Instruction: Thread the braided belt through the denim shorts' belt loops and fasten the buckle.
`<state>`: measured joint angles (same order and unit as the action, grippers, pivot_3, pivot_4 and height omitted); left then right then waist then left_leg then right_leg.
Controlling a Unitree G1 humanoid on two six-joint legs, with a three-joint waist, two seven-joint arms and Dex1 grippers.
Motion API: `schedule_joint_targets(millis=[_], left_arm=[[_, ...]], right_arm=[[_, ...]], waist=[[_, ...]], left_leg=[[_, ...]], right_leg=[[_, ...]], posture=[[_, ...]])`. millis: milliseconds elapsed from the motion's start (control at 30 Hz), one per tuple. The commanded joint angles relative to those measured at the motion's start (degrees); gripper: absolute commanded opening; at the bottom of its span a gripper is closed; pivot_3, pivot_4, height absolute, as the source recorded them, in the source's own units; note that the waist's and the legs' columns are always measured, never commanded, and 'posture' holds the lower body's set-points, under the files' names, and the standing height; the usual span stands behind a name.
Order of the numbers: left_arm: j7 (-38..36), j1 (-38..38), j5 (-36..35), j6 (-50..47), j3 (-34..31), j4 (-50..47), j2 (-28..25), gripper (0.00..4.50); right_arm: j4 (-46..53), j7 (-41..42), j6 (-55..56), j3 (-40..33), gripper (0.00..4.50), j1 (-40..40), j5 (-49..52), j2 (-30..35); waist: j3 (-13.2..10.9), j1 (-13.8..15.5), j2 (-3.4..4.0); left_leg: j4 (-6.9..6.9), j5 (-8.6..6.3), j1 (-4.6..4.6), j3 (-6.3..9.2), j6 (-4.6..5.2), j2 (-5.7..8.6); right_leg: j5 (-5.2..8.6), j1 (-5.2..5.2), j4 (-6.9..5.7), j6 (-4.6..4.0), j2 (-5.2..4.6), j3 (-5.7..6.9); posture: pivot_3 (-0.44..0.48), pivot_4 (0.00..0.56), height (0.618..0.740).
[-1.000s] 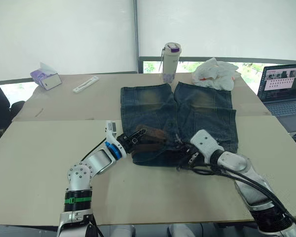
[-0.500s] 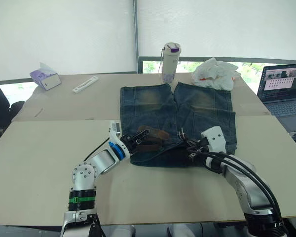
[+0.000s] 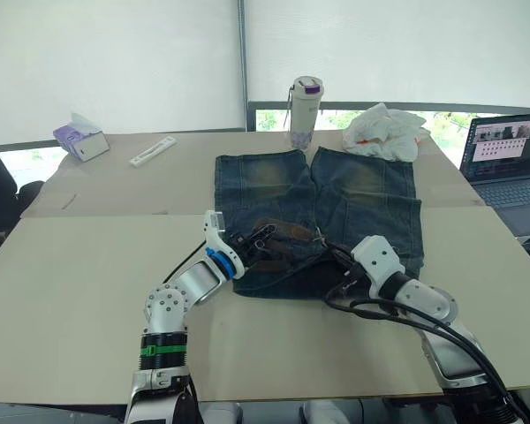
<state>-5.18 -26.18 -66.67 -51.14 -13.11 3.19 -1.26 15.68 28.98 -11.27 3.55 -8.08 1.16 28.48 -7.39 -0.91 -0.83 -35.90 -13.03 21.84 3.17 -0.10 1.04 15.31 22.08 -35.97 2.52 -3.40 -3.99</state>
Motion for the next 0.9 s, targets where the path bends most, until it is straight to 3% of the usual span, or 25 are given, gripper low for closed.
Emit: schedule_joint_targets(millis=[33, 633, 667, 900], left_arm=[[-0.9, -1.1, 0.5, 0.8, -0.1, -0.5, 0.8, 0.00], [-3.6, -2.0, 2.9, 0.8, 0.4, 0.1, 2.9, 0.00], [-3.7, -1.8, 3.0, 0.6, 0.6, -0.1, 2.9, 0.00], [-3.7, -1.5, 3.3, 0.2, 0.6, -0.4, 2.8, 0.00]], right_arm=[[1.5, 0.6, 3.0, -0.3, 0.03, -0.3, 0.1, 0.1], [0.5, 2.1, 5.1, 2.5, 0.03, 0.0, -6.0, 2.8], [0.7, 2.0, 4.6, 2.5, 0.86, -0.1, -6.3, 2.8], [1.4, 2.6, 7.2, 4.3, 3.25, -0.5, -13.7, 7.6]], waist=[[0.0, 0.0, 0.00], [0.0, 0.0, 0.00], [0.0, 0.0, 0.00], [0.0, 0.1, 0.00]], left_leg=[[0.00, 0.00, 0.00, 0.00, 0.00, 0.00], [-0.01, 0.00, -0.01, -0.02, 0.00, 0.00], [-0.01, 0.00, -0.01, -0.02, 0.00, 0.00], [-0.02, 0.00, -0.02, -0.02, 0.00, 0.01]], right_leg=[[0.00, 0.00, 0.00, 0.00, 0.00, 0.00], [0.00, -0.01, 0.00, 0.00, 0.00, 0.00], [0.00, -0.01, 0.00, 0.00, 0.00, 0.00], [0.00, -0.03, 0.00, 0.00, -0.01, 0.00]], posture=[[0.000, 0.150, 0.740], [0.000, 0.150, 0.740], [0.000, 0.150, 0.740], [0.000, 0.150, 0.740]])
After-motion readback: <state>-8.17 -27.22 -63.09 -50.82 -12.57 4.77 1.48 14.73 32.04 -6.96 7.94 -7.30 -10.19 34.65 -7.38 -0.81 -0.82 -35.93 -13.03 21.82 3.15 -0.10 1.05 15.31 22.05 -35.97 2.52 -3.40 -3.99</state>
